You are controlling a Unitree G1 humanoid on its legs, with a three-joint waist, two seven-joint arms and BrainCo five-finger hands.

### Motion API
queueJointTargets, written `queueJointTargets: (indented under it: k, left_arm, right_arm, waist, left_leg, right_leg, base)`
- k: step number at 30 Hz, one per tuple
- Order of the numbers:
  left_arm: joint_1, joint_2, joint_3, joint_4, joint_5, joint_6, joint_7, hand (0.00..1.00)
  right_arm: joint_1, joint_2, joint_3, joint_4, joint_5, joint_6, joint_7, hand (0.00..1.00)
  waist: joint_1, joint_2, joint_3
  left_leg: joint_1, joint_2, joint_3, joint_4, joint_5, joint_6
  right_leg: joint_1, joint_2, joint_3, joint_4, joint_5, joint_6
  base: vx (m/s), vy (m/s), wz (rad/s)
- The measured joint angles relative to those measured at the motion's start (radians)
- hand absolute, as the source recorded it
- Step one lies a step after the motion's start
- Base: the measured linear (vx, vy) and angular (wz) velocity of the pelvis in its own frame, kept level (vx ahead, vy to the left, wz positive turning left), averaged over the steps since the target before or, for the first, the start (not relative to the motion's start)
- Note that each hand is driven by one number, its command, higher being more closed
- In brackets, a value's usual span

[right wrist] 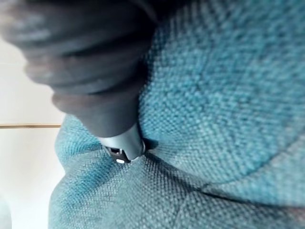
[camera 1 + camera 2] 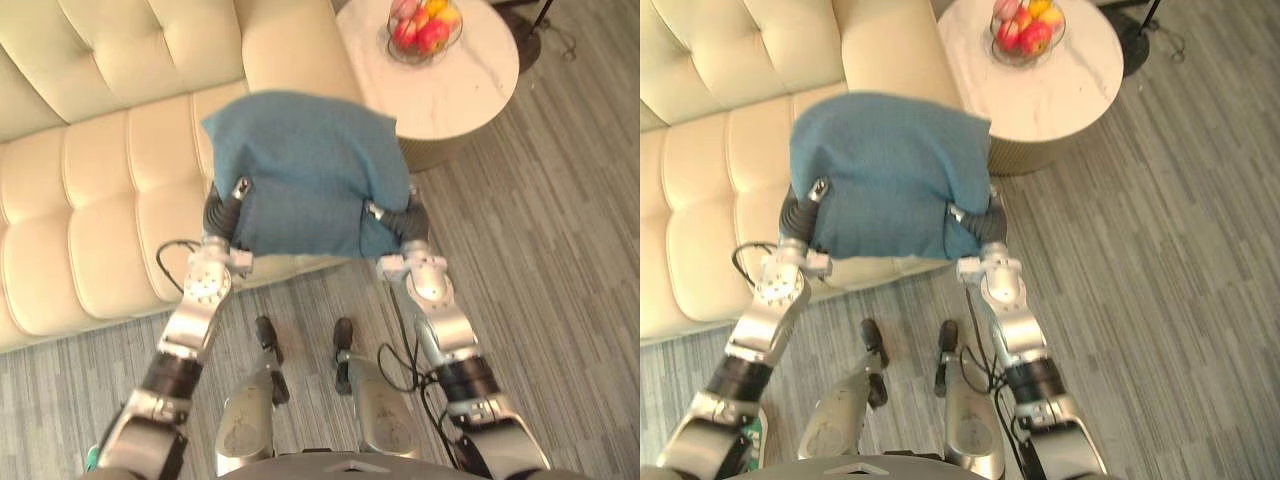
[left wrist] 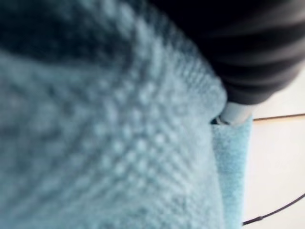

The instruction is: Pick up cushions and gather them together orderly.

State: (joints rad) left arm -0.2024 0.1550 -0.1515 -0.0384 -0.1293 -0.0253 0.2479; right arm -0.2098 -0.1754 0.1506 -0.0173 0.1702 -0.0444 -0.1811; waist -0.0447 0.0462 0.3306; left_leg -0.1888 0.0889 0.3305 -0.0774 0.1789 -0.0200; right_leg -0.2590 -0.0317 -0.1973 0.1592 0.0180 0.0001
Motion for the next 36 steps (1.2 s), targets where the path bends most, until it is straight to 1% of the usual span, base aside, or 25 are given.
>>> queueJointTargets:
  k: [1, 4, 5, 7, 11, 12, 16, 17, 19, 21, 22, 23, 24, 25, 26, 27, 28, 29, 30, 31, 32, 33, 34, 35, 36]
  left_arm:
    - [0.025, -0.008, 0.005, -0.014, 0.0, 0.0, -0.004, 1.0]
    - [0.157, -0.058, 0.033, -0.06, -0.001, -0.007, -0.029, 1.0]
    - [0.202, -0.074, 0.034, -0.077, -0.004, -0.016, -0.036, 1.0]
    - [0.251, -0.089, 0.033, -0.095, -0.005, -0.019, -0.04, 1.0]
    - [0.321, -0.098, 0.034, -0.111, -0.006, -0.021, -0.044, 1.0]
    - [0.335, -0.099, 0.036, -0.111, -0.01, -0.022, -0.044, 1.0]
    - [0.36, -0.1, 0.034, -0.12, -0.017, -0.022, -0.051, 1.0]
    - [0.371, -0.1, 0.033, -0.136, -0.017, -0.022, -0.052, 1.0]
    - [0.397, -0.103, 0.033, -0.18, -0.017, -0.026, -0.058, 1.0]
    - [0.393, -0.104, 0.033, -0.186, -0.017, -0.034, -0.058, 1.0]
    - [0.392, -0.104, 0.033, -0.186, -0.017, -0.036, -0.058, 1.0]
    - [0.392, -0.105, 0.033, -0.186, -0.017, -0.037, -0.058, 1.0]
    - [0.391, -0.105, 0.033, -0.186, -0.017, -0.037, -0.057, 1.0]
    - [0.389, -0.106, 0.032, -0.186, -0.017, -0.037, -0.056, 1.0]
    - [0.38, -0.112, 0.028, -0.184, -0.017, -0.037, -0.055, 1.0]
    - [0.376, -0.118, 0.024, -0.183, -0.017, -0.037, -0.054, 1.0]
    - [0.375, -0.12, 0.024, -0.181, -0.017, -0.038, -0.049, 1.0]
    - [0.373, -0.123, 0.024, -0.177, -0.019, -0.037, -0.049, 1.0]
    - [0.369, -0.124, 0.027, -0.176, -0.022, -0.039, -0.05, 1.0]
    - [0.363, -0.124, 0.027, -0.176, -0.022, -0.039, -0.05, 1.0]
    - [0.35, -0.126, 0.029, -0.171, -0.022, -0.04, -0.05, 1.0]
    - [0.333, -0.129, 0.03, -0.161, -0.022, -0.042, -0.049, 1.0]
    - [0.305, -0.126, 0.03, -0.14, -0.025, -0.045, -0.043, 1.0]
    - [0.289, -0.128, 0.03, -0.126, -0.026, -0.046, -0.038, 1.0]
    - [0.27, -0.113, 0.031, -0.108, -0.036, -0.046, -0.034, 1.0]
  right_arm:
    - [0.022, 0.007, 0.0, -0.009, 0.0, -0.001, 0.006, 1.0]
    - [0.13, 0.056, 0.006, -0.01, 0.009, -0.006, 0.06, 1.0]
    - [0.163, 0.07, 0.006, -0.011, 0.026, -0.006, 0.073, 1.0]
    - [0.195, 0.078, 0.009, -0.011, 0.028, -0.006, 0.088, 1.0]
    - [0.248, 0.085, 0.028, -0.011, 0.028, -0.006, 0.109, 1.0]
    - [0.256, 0.085, 0.035, -0.011, 0.028, -0.006, 0.11, 1.0]
    - [0.27, 0.085, 0.037, -0.012, 0.028, -0.006, 0.115, 1.0]
    - [0.272, 0.085, 0.039, -0.015, 0.028, -0.006, 0.115, 1.0]
    - [0.284, 0.085, 0.044, -0.043, 0.028, -0.006, 0.115, 1.0]
    - [0.281, 0.085, 0.043, -0.049, 0.028, -0.019, 0.115, 1.0]
    - [0.281, 0.085, 0.043, -0.049, 0.028, -0.021, 0.113, 1.0]
    - [0.281, 0.085, 0.043, -0.049, 0.028, -0.022, 0.113, 1.0]
    - [0.281, 0.085, 0.041, -0.049, 0.027, -0.022, 0.11, 1.0]
    - [0.281, 0.085, 0.04, -0.05, 0.027, -0.022, 0.108, 1.0]
    - [0.278, 0.084, 0.027, -0.054, 0.027, -0.023, 0.107, 1.0]
    - [0.274, 0.083, 0.021, -0.054, 0.027, -0.023, 0.106, 1.0]
    - [0.272, 0.083, 0.019, -0.054, 0.027, -0.023, 0.105, 1.0]
    - [0.272, 0.083, 0.015, -0.054, 0.027, -0.023, 0.105, 1.0]
    - [0.264, 0.083, 0.006, -0.055, 0.024, -0.023, 0.105, 1.0]
    - [0.254, 0.083, 0.001, -0.054, 0.023, -0.023, 0.105, 1.0]
    - [0.24, 0.082, -0.008, -0.054, 0.021, -0.023, 0.105, 1.0]
    - [0.226, 0.081, -0.017, -0.054, 0.019, -0.023, 0.104, 1.0]
    - [0.208, 0.076, -0.019, -0.05, 0.019, -0.023, 0.09, 1.0]
    - [0.199, 0.078, -0.019, -0.043, 0.019, -0.023, 0.081, 1.0]
    - [0.192, 0.089, -0.017, -0.038, 0.018, -0.022, 0.07, 1.0]
  waist:
    - [0.0, -0.001, -0.003]
    - [0.008, -0.001, -0.075]
    - [0.012, -0.001, -0.08]
    - [0.014, -0.001, -0.1]
    - [0.022, -0.002, -0.145]
    - [0.029, -0.002, -0.157]
    - [0.039, -0.003, -0.18]
    - [0.037, -0.002, -0.181]
    - [0.045, -0.001, -0.183]
    - [0.048, 0.0, -0.182]
    - [0.055, 0.001, -0.182]
    - [0.058, 0.003, -0.181]
    - [0.071, 0.009, -0.179]
    - [0.074, 0.01, -0.179]
    - [0.08, 0.007, -0.18]
    - [0.081, 0.008, -0.18]
    - [0.082, 0.008, -0.18]
    - [0.081, 0.007, -0.179]
    - [0.074, 0.008, -0.181]
    - [0.071, 0.011, -0.181]
    - [0.071, 0.014, -0.183]
    - [0.07, 0.024, -0.189]
    - [0.065, 0.037, -0.194]
    - [0.06, 0.034, -0.193]
    - [0.06, 0.006, -0.19]
  left_leg:
    - [0.012, -0.002, 0.0, 0.0, 0.0, 0.0]
    - [0.044, -0.006, -0.006, -0.001, -0.014, -0.002]
    - [0.075, -0.006, -0.008, -0.001, -0.022, -0.005]
    - [0.091, -0.007, -0.013, -0.001, -0.029, -0.007]
    - [0.114, -0.007, -0.031, -0.002, -0.033, -0.008]
    - [0.124, -0.007, -0.036, -0.002, -0.033, -0.008]
    - [0.134, -0.01, -0.072, -0.002, -0.029, -0.006]
    - [0.135, -0.012, -0.089, -0.002, -0.027, -0.009]
    - [0.116, -0.015, -0.131, 0.001, -0.019, -0.014]
    - [0.053, -0.017, -0.196, 0.062, -0.025, -0.018]
    - [0.01, -0.02, -0.227, 0.107, -0.036, -0.031]
    - [-0.019, -0.02, -0.246, 0.135, -0.045, -0.036]
    - [-0.057, -0.013, -0.243, 0.175, -0.087, -0.024]
    - [-0.073, -0.006, -0.217, 0.193, -0.117, -0.018]
    - [-0.113, 0.021, -0.118, 0.27, -0.19, 0.016]
    - [-0.139, 0.048, -0.056, 0.327, -0.222, 0.036]
    - [-0.162, 0.07, 0.002, 0.388, -0.24, 0.051]
    - [-0.16, 0.086, 0.025, 0.411, -0.243, 0.048]
    - [-0.153, 0.109, 0.029, 0.403, -0.25, 0.032]
    - [-0.152, 0.125, 0.027, 0.387, -0.251, 0.02]
    - [-0.143, 0.144, 0.024, 0.332, -0.244, 0.001]
    - [-0.135, 0.169, 0.019, 0.269, -0.232, -0.017]
    - [-0.121, 0.199, 0.047, 0.219, -0.156, -0.074]
    - [-0.109, 0.19, 0.062, 0.223, -0.095, -0.056]
    - [-0.107, 0.16, 0.074, 0.254, -0.078, -0.025]
  right_leg:
    - [0.015, 0.0, 0.0, -0.007, 0.0, 0.001]
    - [0.064, 0.001, 0.006, -0.05, 0.005, 0.008]
    - [0.103, 0.002, 0.005, -0.065, 0.006, 0.009]
    - [0.127, 0.003, 0.002, -0.08, 0.007, 0.011]
    - [0.17, 0.002, -0.011, -0.104, 0.009, 0.012]
    - [0.184, 0.001, -0.016, -0.109, 0.009, 0.012]
    - [0.213, -0.002, -0.051, -0.111, 0.009, 0.012]
    - [0.224, -0.004, -0.066, -0.112, 0.008, 0.013]
    - [0.225, -0.006, -0.108, -0.102, 0.0, 0.015]
    - [0.218, -0.012, -0.171, -0.086, -0.008, 0.012]
    - [0.207, -0.016, -0.21, -0.058, -0.025, 0.01]
    - [0.202, -0.025, -0.238, -0.038, -0.035, 0.01]
    - [0.206, -0.033, -0.296, -0.023, -0.048, 0.009]
    - [0.21, -0.034, -0.32, -0.024, -0.049, 0.011]
    - [0.211, -0.071, -0.383, -0.033, -0.05, 0.009]
    - [0.21, -0.092, -0.411, -0.027, -0.048, 0.007]
    - [0.213, -0.124, -0.447, -0.018, -0.047, 0.01]
    - [0.224, -0.153, -0.475, -0.014, -0.05, 0.013]
    - [0.231, -0.191, -0.504, -0.011, -0.048, 0.032]
    - [0.23, -0.207, -0.508, -0.01, -0.043, 0.048]
    - [0.23, -0.229, -0.518, -0.01, -0.033, 0.067]
    - [0.231, -0.245, -0.526, -0.007, -0.023, 0.09]
    - [0.243, -0.262, -0.529, 0.006, -0.016, 0.128]
    - [0.253, -0.275, -0.516, 0.013, -0.014, 0.143]
    - [0.268, -0.297, -0.482, 0.003, -0.008, 0.165]
  base:
    - [0.12, 0.024, -0.01]
    - [0.13, 0.021, -0.03]
    - [0.1, 0.025, 0.0]
    - [0.05, 0.032, 0.05]
    - [0.04, 0.037, 0.13]
    - [0.01, 0.041, 0.15]
    - [0.0, 0.031, 0.26]
    - [-0.03, 0.039, 0.36]
    - [-0.05, 0.023, 0.6]
    - [-0.06, -0.004, 0.94]
    - [-0.09, -0.013, 1.04]
    - [-0.12, 0.008, 1.15]
    - [-0.1, -0.001, 0.97]
    - [-0.09, 0.02, 1.33]
    - [-0.07, 0.104, 1.17]
    - [-0.06, 0.187, 1.37]
    - [-0.02, 0.275, 1.07]
    - [0.01, 0.231, 1.15]
    - [0.02, 0.29, 0.92]
    - [0.01, 0.279, 0.77]
    - [0.04, 0.405, 0.56]
    - [0.09, 0.47, 0.59]
    - [0.18, 0.593, 0.52]
    - [0.19, 0.494, 0.47]
    - [0.24, 0.487, 0.42]
